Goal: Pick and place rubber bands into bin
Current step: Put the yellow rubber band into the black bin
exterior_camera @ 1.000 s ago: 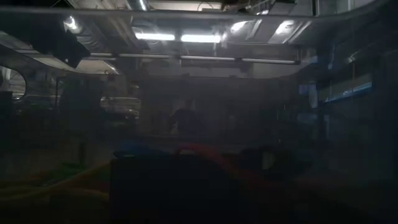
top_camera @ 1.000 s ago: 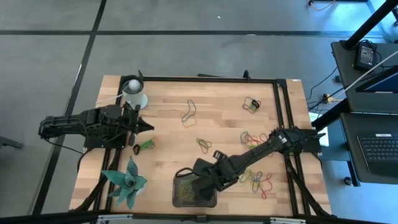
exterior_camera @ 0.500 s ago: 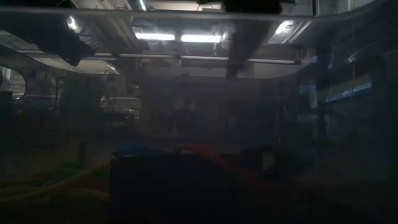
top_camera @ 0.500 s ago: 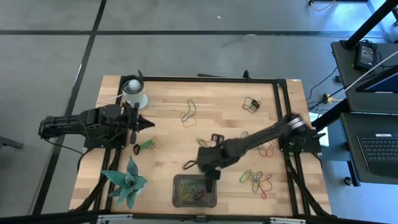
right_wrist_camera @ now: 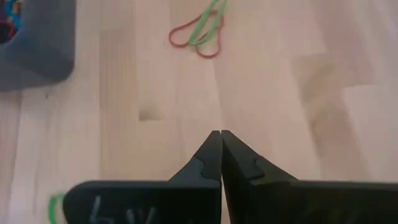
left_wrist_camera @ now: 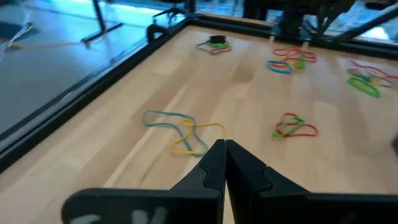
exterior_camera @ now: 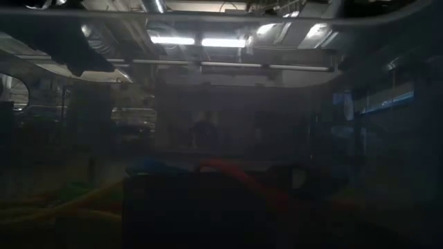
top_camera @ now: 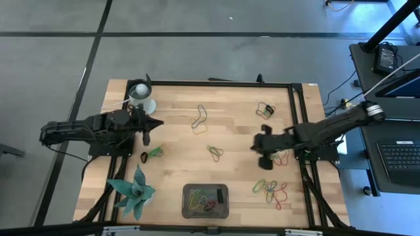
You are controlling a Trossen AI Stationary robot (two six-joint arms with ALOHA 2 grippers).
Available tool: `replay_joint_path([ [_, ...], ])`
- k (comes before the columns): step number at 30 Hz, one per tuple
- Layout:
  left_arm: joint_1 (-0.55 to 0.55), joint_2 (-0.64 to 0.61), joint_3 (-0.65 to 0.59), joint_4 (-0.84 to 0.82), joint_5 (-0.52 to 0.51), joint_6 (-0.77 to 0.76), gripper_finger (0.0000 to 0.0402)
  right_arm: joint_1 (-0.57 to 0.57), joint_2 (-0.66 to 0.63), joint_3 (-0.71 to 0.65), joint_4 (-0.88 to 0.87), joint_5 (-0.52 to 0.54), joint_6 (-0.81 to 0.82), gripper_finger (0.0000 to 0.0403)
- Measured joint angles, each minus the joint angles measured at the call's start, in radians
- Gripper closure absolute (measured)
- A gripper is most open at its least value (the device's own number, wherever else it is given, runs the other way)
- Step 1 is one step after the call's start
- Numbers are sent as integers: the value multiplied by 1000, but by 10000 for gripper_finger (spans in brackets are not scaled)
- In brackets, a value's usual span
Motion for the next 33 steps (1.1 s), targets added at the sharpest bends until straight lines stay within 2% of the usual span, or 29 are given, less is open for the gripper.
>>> replay_joint_path([
  [5, 0, 140, 88, 0, -43, -6, 398, -22, -246, -102, -71, 0, -72, 402],
  [9, 0, 273, 187, -18, -59, -6, 398, -24, -357, -122, -40, 37, -41, 396],
  [15, 2, 445, 340, -127, -65, -6, 398, -28, -384, -121, -35, 70, 135, 387],
  [24, 22, 643, 546, -385, -82, 1, 398, -27, -442, -121, 16, 19, 132, 400],
  [28, 22, 700, 614, -495, -71, -2, 398, -27, -444, -121, 39, 19, 44, 400],
  [33, 22, 795, 652, -600, -47, -83, 398, -27, -452, -121, 34, 15, -39, 401],
])
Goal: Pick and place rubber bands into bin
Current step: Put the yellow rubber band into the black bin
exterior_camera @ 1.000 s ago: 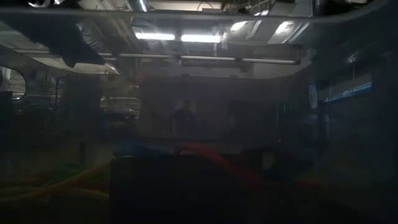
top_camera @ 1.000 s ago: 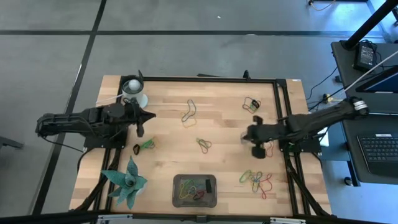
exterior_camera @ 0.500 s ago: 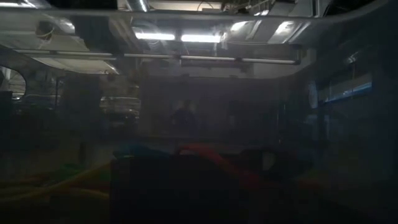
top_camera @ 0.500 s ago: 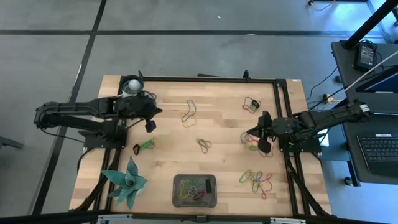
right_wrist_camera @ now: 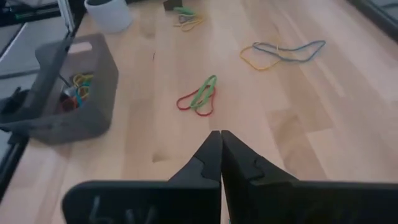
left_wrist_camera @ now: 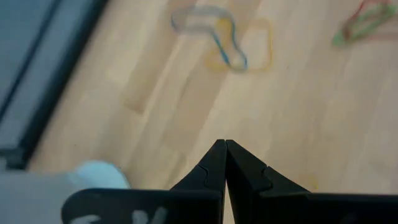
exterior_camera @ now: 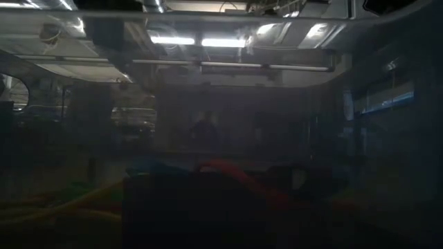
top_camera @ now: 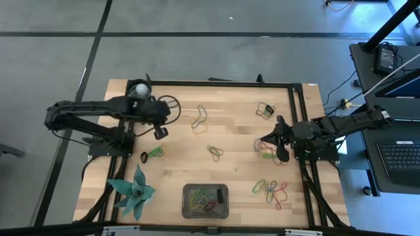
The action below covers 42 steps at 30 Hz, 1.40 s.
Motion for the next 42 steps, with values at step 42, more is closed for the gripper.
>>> replay_joint_path([
  [42, -99, 444, -243, 215, 288, 24, 304, 0, -280, -2, -171, -19, 36, 399],
])
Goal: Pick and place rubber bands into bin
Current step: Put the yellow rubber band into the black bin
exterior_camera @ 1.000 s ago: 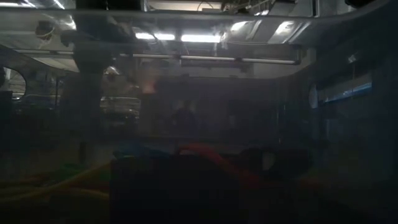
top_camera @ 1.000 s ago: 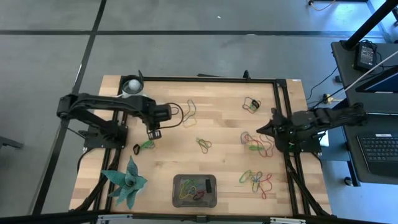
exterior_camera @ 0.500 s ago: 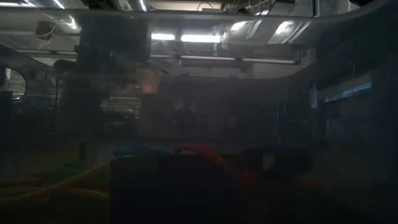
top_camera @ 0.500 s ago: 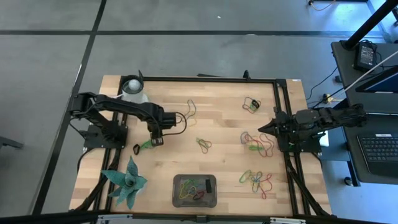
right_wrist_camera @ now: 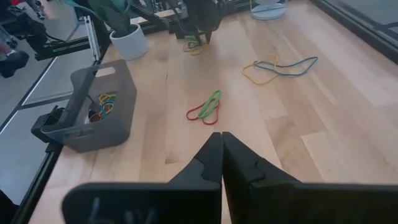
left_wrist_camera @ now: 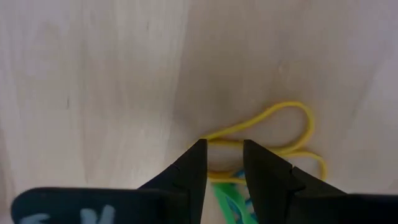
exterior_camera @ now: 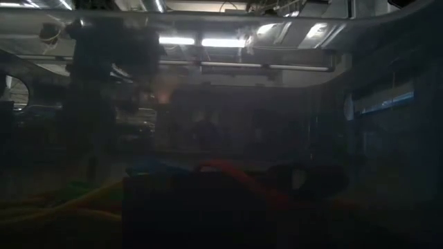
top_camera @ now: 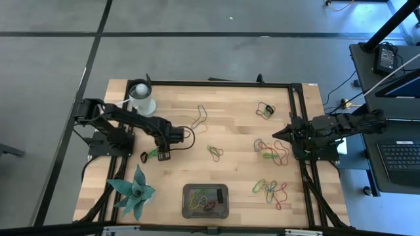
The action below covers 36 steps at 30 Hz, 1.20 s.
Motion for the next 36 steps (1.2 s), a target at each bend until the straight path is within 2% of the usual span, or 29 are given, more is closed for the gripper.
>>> replay_joint_path([
  [9, 1, -6, -66, 65, -43, 44, 312, 0, 0, 0, -12, 101, 49, 399],
  [12, 1, -9, -70, 67, -48, 88, 341, 0, 0, 0, -12, 122, 74, 399],
  [15, 2, -25, -69, 65, -56, 137, 387, 0, 1, 0, -13, 148, 98, 399],
  [18, 6, -44, -54, 53, -56, 175, 396, 0, 1, 0, -25, 176, 119, 399],
  [28, 20, -148, 102, -76, -71, 136, 399, 0, 1, 0, -64, 184, 131, 399],
  [36, 9, -158, 240, -98, -70, 80, 399, 0, 1, 0, -74, 182, 96, 399],
])
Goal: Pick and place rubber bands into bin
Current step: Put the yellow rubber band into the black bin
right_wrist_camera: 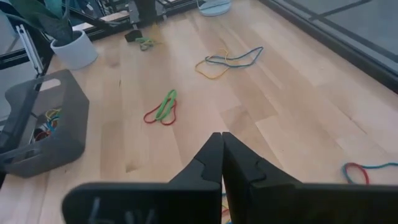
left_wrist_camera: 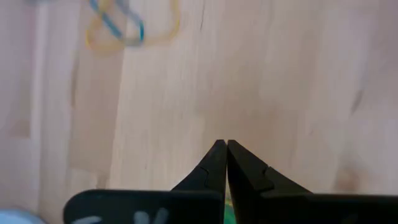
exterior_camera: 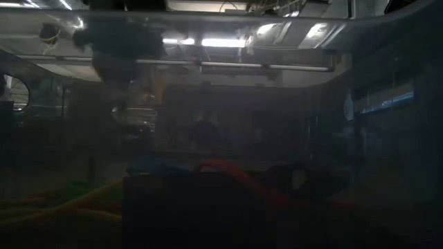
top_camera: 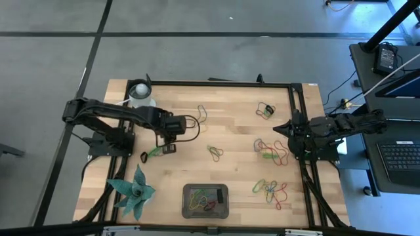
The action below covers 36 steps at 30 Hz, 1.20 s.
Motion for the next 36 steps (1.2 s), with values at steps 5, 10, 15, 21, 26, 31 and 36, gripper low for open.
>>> replay_joint_path([
  [5, -49, 0, 114, -24, -62, -45, 399, 0, 0, 0, 0, -1, 0, 399],
  [10, -110, 11, 225, -80, -129, -125, 399, 0, 0, 0, -1, -2, 0, 399],
  [15, -187, 57, 344, -108, -146, -161, 400, 0, 0, 0, -1, -2, 0, 399],
  [21, -277, 184, 540, -173, -207, -194, 400, 0, 0, 0, -1, -2, -1, 399],
  [26, -331, 346, 771, -330, -208, -214, 400, 0, 0, 0, -2, -3, -1, 399],
  [31, -381, 507, 1029, -455, -208, -213, 400, 0, 0, 0, -17, -14, 11, 398],
  [36, -433, 630, 1249, -537, -208, -213, 400, 0, 0, 0, -61, -66, 49, 398],
])
